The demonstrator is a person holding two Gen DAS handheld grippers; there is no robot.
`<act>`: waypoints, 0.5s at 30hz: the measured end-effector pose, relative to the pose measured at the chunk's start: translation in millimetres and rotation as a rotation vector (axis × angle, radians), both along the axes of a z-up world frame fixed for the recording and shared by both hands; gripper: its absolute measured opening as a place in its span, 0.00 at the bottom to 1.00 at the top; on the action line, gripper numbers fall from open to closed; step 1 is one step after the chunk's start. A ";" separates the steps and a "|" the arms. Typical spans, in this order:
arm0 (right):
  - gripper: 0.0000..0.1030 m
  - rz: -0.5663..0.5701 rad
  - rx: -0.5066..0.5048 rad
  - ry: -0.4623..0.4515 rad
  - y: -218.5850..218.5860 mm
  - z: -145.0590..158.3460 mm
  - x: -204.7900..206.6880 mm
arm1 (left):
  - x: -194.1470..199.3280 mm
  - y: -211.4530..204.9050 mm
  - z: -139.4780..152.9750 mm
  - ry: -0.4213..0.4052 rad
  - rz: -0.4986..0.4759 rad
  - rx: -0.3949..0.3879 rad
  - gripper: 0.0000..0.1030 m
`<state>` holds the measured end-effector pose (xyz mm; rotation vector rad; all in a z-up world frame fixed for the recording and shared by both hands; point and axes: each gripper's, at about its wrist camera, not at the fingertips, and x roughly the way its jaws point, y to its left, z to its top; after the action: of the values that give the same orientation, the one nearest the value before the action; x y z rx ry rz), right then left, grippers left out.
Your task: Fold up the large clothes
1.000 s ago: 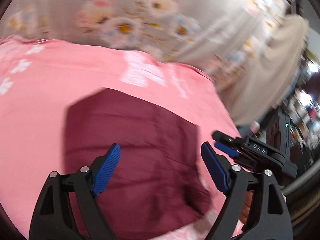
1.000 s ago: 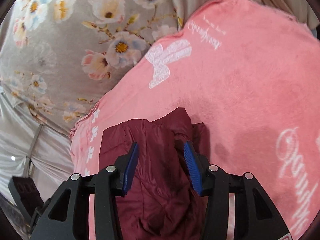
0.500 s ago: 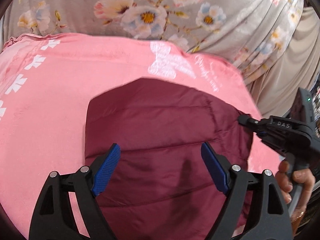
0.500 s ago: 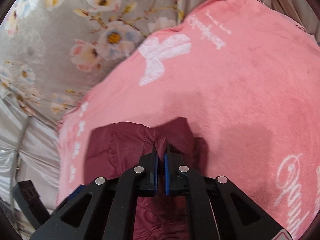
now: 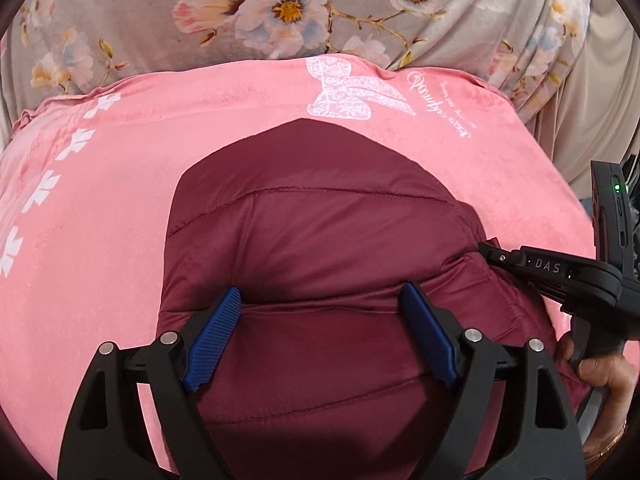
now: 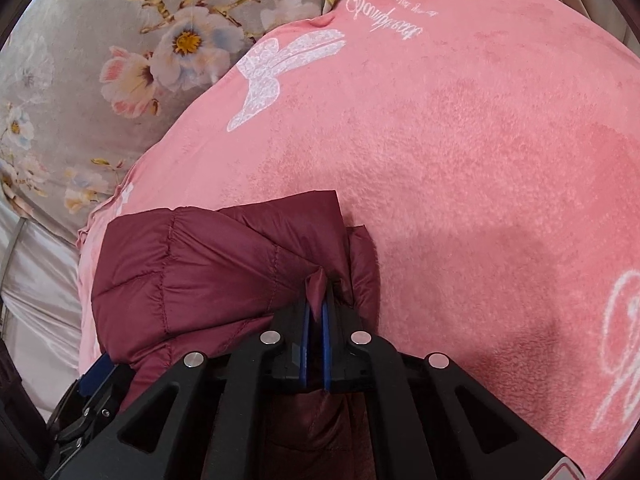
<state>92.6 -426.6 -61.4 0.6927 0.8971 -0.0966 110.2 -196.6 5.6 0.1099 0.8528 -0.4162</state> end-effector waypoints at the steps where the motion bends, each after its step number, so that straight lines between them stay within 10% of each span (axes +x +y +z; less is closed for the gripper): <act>1: 0.00 0.004 0.001 -0.004 -0.3 -1.1 0.4 | 1.0 -1.1 -3.0 -0.003 -0.001 0.005 0.79; 5: 0.03 0.018 0.031 -0.007 -8.0 11.5 -6.3 | 3.0 -4.8 -11.8 -0.020 0.004 0.032 0.83; 9: 0.21 0.070 0.012 -0.106 3.9 63.7 -63.2 | 2.7 -6.0 -14.0 -0.028 0.000 0.051 0.84; 13: 0.59 0.103 0.050 -0.143 16.2 81.5 -122.0 | -0.1 -0.1 -5.8 -0.010 -0.005 0.041 0.84; 15: 0.60 0.121 0.059 -0.143 26.4 82.7 -141.7 | -6.6 8.7 3.4 0.014 -0.004 -0.001 0.84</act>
<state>-49.2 -400.3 21.2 0.6903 0.8048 0.0865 103.6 -187.9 9.0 0.1080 0.8659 -0.4220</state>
